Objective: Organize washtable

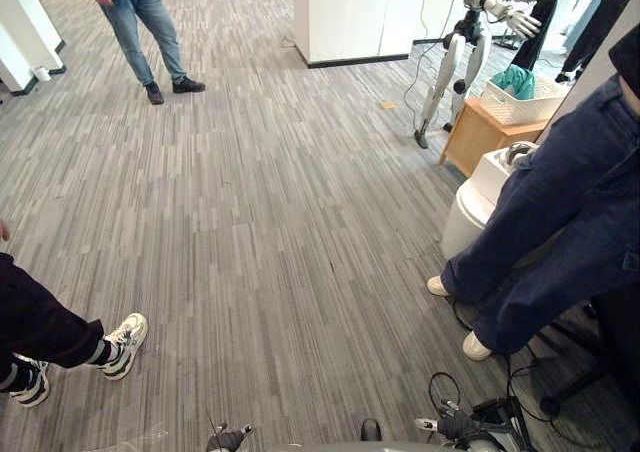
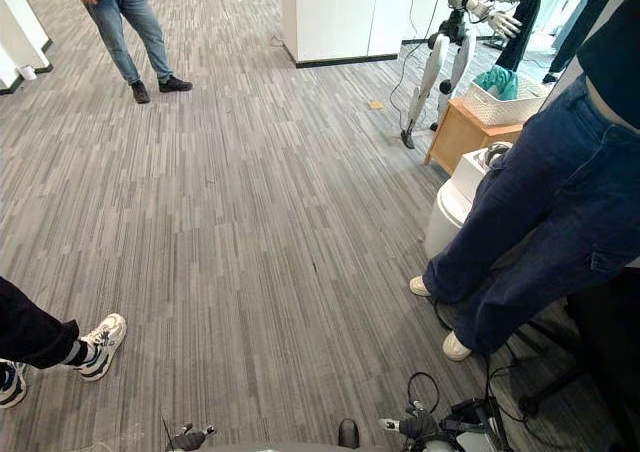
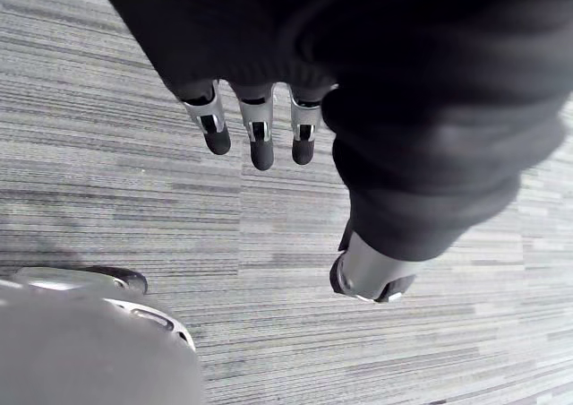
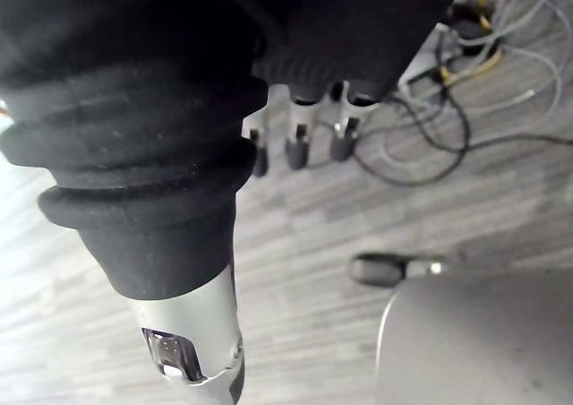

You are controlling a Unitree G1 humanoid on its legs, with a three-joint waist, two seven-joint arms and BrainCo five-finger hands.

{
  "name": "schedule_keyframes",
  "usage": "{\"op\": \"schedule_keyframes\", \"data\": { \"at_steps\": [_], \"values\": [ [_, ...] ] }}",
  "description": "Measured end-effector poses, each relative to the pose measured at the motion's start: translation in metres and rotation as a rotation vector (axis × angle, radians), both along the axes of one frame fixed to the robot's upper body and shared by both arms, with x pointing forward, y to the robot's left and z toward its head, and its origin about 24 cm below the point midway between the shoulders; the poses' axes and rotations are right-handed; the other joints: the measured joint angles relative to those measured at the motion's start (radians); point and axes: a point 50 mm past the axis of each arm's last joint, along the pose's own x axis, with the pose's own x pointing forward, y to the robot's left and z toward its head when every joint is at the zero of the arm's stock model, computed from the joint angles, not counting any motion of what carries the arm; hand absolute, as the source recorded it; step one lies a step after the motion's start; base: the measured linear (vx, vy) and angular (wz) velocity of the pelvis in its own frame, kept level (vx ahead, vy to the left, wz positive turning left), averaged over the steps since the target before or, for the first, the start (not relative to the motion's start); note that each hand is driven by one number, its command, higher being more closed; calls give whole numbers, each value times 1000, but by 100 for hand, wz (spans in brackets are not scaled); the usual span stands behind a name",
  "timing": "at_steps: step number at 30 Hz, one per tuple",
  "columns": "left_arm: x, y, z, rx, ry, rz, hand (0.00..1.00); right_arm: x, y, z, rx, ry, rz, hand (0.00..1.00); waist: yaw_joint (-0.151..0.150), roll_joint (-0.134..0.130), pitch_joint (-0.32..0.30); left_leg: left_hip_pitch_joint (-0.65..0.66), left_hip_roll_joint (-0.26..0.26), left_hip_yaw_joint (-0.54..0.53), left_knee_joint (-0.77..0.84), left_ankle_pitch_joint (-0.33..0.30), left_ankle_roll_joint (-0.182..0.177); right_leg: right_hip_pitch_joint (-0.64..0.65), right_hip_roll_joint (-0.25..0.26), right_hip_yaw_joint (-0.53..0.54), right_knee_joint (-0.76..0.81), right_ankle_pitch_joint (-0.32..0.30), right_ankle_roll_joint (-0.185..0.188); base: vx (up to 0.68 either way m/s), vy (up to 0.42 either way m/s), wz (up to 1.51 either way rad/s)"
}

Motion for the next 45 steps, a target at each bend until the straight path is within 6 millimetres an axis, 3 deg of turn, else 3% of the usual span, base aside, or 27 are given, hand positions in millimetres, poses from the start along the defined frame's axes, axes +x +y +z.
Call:
{"op": "schedule_keyframes", "data": {
  "at_steps": [6,16,21,22,24,26,27,28,29,30,31,33,36,37,39,40,42,45],
  "values": [
    [-7,4,0,8,16,16,0,-6,5,-3,17,22,-21,0,0,-19,-20,23,-46,-12,-71,40,7,-4,-43,-19,-1,11,16,-77,64,8],
    [-20,10,-1,6,45,109,0,-8,8,-4,32,31,-43,0,-7,-31,-33,50,-50,-38,-83,54,-16,6,-38,-41,5,9,14,14,0,0],
    [-21,17,0,20,34,150,0,-7,16,-5,54,18,-47,0,-2,-65,-9,-6,-43,-121,83,42,-35,11,-49,-91,106,-89,-4,-3,-25,35],
    [-17,22,2,34,21,147,0,-5,18,-4,55,12,-27,0,3,-75,2,-70,-49,-121,193,47,-45,14,-66,-104,103,-106,-1,-71,4,58],
    [-15,24,3,41,9,143,0,3,21,-3,58,-2,0,0,27,-91,27,-212,-47,-147,244,-1,-13,-7,-90,-111,98,-109,-2,-155,29,54],
    [-18,16,1,24,17,139,0,6,19,-2,48,-7,21,0,44,-49,48,-249,-25,-180,167,34,-33,-23,-74,-107,87,-112,23,-143,93,-11],
    [-33,10,-1,7,53,160,0,10,19,-1,42,-18,42,0,63,-21,40,-260,-18,-153,126,53,-16,-23,-61,-83,78,-111,36,26,117,-45],
    [-38,8,-2,4,67,170,0,14,18,0,35,-26,67,0,70,-12,43,-266,-9,-141,121,56,-20,-51,-52,-82,154,-129,30,79,114,-38],
    [-42,9,-2,6,76,178,0,15,20,0,36,-29,73,0,74,-19,53,-259,-10,-128,99,70,-29,-74,-51,-74,314,-207,31,188,100,-3],
    [-47,11,-1,13,87,181,0,9,24,-2,44,-7,73,0,76,-41,49,-253,-17,-92,86,98,-5,-49,-61,-78,369,-280,47,129,63,3],
    [-49,12,-1,19,88,189,0,7,27,-3,52,0,72,0,82,-51,42,-260,-27,-85,92,92,6,-43,-69,-78,388,-313,51,180,74,-3],
    [-51,15,-1,33,96,198,0,6,33,-4,63,5,82,0,80,-82,24,-290,-50,-57,167,41,62,-50,-117,-76,516,-426,85,125,59,-22],
    [-48,17,0,37,93,180,0,5,29,-4,54,4,72,0,77,-86,20,-263,-56,-22,214,-39,68,-134,-115,-21,760,-453,109,106,65,-42],
    [-48,19,0,42,95,170,0,4,29,-4,56,4,58,0,76,-93,22,-246,-58,-17,210,-46,70,-161,-115,-8,841,-440,100,168,52,-22],
    [-49,27,2,61,104,159,0,3,30,-4,80,-9,-17,0,46,-108,29,-159,-69,-33,196,-76,71,-231,-132,-14,1074,-343,66,282,-2,13],
    [-50,29,2,63,111,159,0,2,31,-4,86,-9,-34,0,38,-119,31,-100,-70,-48,171,-81,75,-230,-134,-44,1116,-348,53,379,-26,28],
    [-46,32,3,69,103,158,0,2,29,-4,92,-16,-62,0,20,-125,31,10,-56,-80,83,-83,73,-253,-129,-117,1091,-423,-3,389,-49,33],
    [-36,27,2,53,75,171,0,9,24,-1,103,-45,-88,0,-6,-96,31,105,23,-112,8,-88,48,-342,-58,-197,879,-458,-24,489,-90,39]
  ]
}}
